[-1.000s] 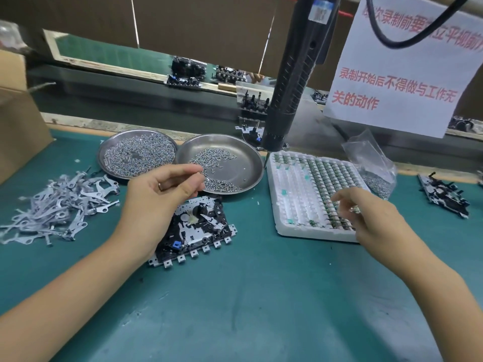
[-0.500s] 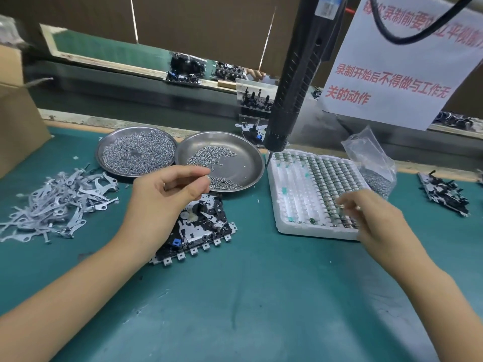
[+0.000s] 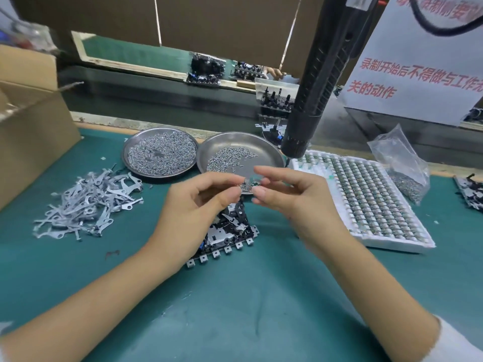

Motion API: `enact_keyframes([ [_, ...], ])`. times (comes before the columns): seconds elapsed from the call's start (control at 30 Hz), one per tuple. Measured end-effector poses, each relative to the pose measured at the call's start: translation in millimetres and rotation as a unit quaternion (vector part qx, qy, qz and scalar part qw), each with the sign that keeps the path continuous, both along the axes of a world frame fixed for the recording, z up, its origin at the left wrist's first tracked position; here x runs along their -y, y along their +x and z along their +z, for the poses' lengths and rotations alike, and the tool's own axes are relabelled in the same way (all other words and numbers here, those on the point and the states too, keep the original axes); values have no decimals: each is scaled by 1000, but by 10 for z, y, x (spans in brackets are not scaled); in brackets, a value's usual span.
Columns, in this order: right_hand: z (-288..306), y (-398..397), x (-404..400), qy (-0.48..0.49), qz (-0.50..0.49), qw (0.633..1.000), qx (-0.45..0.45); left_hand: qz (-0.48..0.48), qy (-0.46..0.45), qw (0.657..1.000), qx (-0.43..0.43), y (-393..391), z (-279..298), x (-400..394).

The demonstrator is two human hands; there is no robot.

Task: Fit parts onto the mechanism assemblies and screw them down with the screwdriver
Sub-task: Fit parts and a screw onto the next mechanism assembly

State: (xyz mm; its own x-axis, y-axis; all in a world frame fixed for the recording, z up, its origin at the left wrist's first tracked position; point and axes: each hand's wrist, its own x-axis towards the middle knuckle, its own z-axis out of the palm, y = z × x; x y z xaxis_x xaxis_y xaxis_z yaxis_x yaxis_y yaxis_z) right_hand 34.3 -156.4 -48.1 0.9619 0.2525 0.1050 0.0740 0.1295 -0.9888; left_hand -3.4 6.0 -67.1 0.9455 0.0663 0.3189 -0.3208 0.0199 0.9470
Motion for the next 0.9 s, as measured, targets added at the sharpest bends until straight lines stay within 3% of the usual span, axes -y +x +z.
enact_keyframes([
  [0.4,-209,-72,-66,135,25,987,-80,-7,-12,1000,4,31,-39,10],
  [0.67,-196,-103,-83,124,23,988,-85,-11,11,1000,11,37,-40,12],
  [0.9,-177,-156,-97,52,-12,998,-29,-10,14,1000,21,19,-32,26],
])
